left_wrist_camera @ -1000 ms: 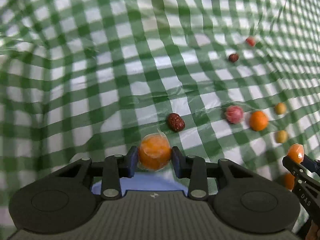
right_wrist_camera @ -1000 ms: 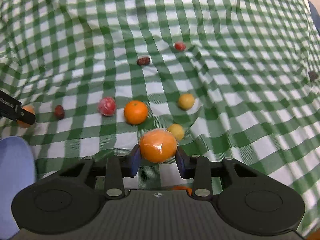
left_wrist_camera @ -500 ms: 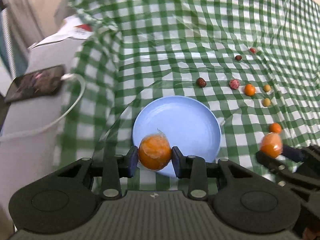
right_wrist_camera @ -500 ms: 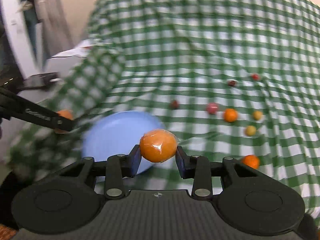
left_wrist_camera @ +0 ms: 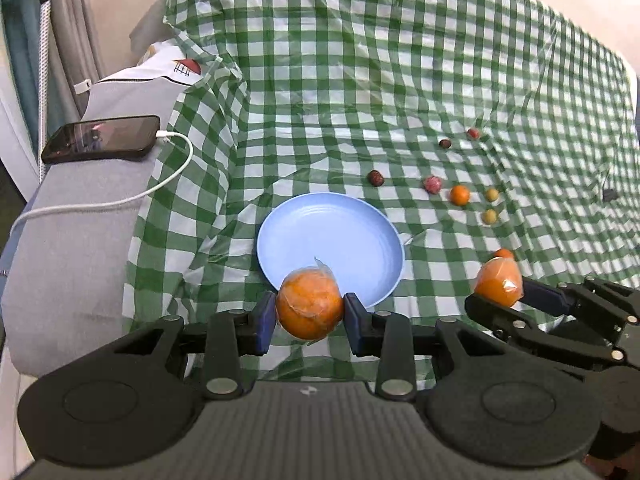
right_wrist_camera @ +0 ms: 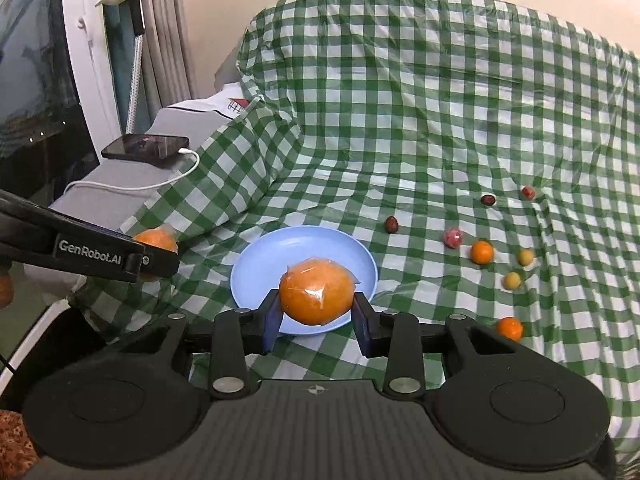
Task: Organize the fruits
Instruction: 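Carry both fruits over the blue plate and open both tools to drop them, then lift both tools back from the plate toward the fruit row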
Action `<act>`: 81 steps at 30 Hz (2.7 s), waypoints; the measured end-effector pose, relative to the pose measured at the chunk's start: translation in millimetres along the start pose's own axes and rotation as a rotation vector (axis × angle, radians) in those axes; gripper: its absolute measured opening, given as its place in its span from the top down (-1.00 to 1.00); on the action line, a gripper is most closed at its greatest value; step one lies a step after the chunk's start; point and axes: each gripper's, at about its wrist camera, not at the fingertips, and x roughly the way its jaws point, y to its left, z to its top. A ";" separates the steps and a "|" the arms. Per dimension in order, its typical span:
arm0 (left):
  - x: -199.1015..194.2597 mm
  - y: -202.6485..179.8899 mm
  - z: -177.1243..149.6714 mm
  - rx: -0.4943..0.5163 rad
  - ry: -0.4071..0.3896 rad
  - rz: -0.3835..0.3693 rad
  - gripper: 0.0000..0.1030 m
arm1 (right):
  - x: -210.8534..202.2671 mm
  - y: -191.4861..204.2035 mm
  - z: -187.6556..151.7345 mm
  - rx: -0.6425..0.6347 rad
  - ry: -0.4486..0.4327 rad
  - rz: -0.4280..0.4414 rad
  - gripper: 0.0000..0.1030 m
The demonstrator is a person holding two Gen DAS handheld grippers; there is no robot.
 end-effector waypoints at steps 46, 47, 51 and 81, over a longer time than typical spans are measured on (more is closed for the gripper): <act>209.2 16.9 48.2 0.052 0.262 0.063 0.23 | 193.3 -8.6 -2.4 -0.051 0.359 -0.021 0.23; 212.9 17.0 48.4 0.057 0.265 0.066 0.22 | 195.8 -9.1 -2.4 -0.057 0.360 -0.028 0.22; 210.8 18.3 53.6 0.066 0.211 0.067 -0.67 | 199.2 -11.5 8.1 -0.074 0.325 -0.011 0.18; 1.9 14.9 -4.0 -0.004 -0.065 0.221 -0.99 | 4.2 31.0 13.2 -0.211 0.006 0.006 -0.99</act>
